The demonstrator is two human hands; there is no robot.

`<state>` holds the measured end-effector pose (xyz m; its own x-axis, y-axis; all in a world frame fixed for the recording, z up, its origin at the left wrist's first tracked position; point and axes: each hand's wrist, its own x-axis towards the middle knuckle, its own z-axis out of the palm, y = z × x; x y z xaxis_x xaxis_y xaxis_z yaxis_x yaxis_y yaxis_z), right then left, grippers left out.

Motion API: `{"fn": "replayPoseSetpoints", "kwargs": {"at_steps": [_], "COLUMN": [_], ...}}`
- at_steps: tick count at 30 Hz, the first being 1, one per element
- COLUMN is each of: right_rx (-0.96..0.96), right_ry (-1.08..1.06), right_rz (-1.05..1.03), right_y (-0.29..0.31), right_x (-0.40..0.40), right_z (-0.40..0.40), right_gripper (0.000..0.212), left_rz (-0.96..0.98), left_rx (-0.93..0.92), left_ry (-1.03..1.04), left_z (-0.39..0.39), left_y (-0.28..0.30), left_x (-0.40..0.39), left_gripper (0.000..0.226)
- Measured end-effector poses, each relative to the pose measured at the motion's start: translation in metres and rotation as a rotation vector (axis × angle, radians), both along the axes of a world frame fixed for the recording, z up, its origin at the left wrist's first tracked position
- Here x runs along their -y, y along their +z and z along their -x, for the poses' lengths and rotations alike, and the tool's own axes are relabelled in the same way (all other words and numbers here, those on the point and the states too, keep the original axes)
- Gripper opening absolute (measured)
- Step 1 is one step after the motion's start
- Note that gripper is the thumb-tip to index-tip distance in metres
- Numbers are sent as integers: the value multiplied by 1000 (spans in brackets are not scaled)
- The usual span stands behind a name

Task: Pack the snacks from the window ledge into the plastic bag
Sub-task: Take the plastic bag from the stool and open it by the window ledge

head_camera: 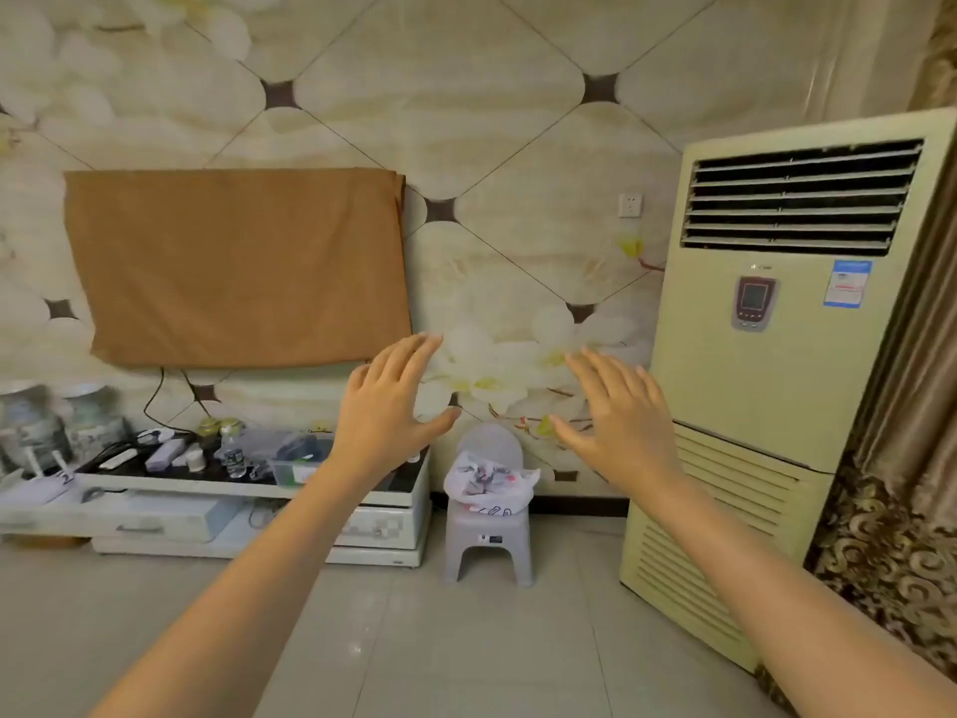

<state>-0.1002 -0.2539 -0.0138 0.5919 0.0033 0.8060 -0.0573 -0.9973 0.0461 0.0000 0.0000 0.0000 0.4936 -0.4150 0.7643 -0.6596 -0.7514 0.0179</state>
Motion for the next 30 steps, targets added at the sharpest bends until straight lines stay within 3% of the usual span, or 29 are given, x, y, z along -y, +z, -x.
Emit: {"fn": "replayPoseSetpoints", "kwargs": {"at_steps": [10, 23, 30], "right_rx": [-109, -309, -420], "right_ry": [75, 11, 13], "right_rz": [-28, -64, -123], "right_y": [-64, -129, -155], "right_x": [10, 56, 109], "right_z": [-90, -315, -413], "right_gripper": [73, 71, 71], "left_rz": [-87, -129, -161], "left_rx": [-44, -320, -373], "left_ry": [43, 22, -35], "left_z": [-92, -330, -436], "left_y": [-59, -146, -173], "left_x": [23, 79, 137], "left_gripper": [77, 82, 80]}}
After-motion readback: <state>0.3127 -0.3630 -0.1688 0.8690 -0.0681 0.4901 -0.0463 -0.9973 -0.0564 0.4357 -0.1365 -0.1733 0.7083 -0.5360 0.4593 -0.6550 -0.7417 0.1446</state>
